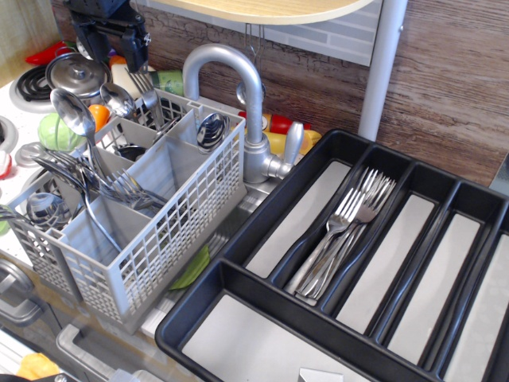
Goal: Put fork from basket to tray
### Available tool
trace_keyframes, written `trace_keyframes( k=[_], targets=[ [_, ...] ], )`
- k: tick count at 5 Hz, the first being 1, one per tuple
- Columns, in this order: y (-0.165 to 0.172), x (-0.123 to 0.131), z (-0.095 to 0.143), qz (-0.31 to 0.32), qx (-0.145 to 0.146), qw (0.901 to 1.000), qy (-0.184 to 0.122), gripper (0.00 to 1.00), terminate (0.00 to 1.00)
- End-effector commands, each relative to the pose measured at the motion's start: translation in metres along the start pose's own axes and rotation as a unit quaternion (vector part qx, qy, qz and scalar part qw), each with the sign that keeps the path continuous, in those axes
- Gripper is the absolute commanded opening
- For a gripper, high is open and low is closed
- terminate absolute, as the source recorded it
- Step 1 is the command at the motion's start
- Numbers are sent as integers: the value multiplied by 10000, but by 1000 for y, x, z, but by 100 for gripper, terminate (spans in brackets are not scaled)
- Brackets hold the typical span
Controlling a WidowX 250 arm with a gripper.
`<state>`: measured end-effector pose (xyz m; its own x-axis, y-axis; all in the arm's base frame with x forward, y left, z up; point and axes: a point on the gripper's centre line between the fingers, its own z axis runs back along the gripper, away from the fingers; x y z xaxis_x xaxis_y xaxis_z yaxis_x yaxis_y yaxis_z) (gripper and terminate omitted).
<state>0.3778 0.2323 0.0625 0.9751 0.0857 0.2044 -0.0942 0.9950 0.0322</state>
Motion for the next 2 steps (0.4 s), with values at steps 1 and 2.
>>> trace_keyframes(
  k=[1,2],
  targets=[
    [0,0,0,0,0,10000,0,100,0],
    [9,0,-11,174,-39,9998,-54,100,0]
  ],
)
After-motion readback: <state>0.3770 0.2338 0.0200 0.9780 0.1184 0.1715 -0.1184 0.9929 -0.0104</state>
